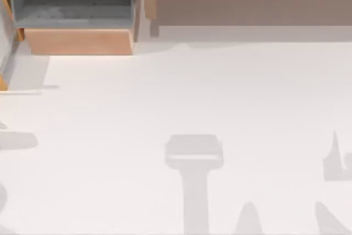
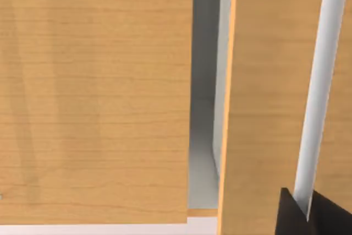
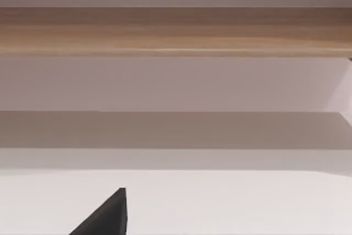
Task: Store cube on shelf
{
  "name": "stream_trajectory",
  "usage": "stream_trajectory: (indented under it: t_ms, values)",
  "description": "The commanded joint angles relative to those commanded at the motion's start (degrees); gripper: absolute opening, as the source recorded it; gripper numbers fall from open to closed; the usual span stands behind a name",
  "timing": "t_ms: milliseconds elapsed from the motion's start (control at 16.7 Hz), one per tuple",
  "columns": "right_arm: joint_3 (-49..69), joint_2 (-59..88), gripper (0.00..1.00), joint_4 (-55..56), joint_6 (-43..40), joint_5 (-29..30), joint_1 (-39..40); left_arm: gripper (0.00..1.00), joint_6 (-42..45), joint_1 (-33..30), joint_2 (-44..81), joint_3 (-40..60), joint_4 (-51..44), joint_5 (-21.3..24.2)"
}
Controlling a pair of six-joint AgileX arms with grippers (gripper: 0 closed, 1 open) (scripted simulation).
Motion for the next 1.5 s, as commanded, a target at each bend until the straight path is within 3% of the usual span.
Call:
stream_trajectory:
  t_ms: [360, 600, 1380, 1500]
  values:
    - [0.0, 0.0, 1.00, 0.0, 0.0, 0.0, 0.0, 0.00, 0.0, 5.7, -3.8, -9.7, 5.5, 5.5]
    - [0.0, 0.0, 1.00, 0.0, 0.0, 0.0, 0.0, 0.00, 0.1, 6.0, -4.0, -10.1, 5.8, 5.8]
    - [0.0, 0.0, 1.00, 0.0, 0.0, 0.0, 0.0, 0.98, 0.1, 6.0, -4.0, -10.1, 5.8, 5.8]
    - [0.0, 0.0, 1.00, 0.0, 0.0, 0.0, 0.0, 1.00, 0.1, 6.0, -4.0, -10.1, 5.8, 5.8]
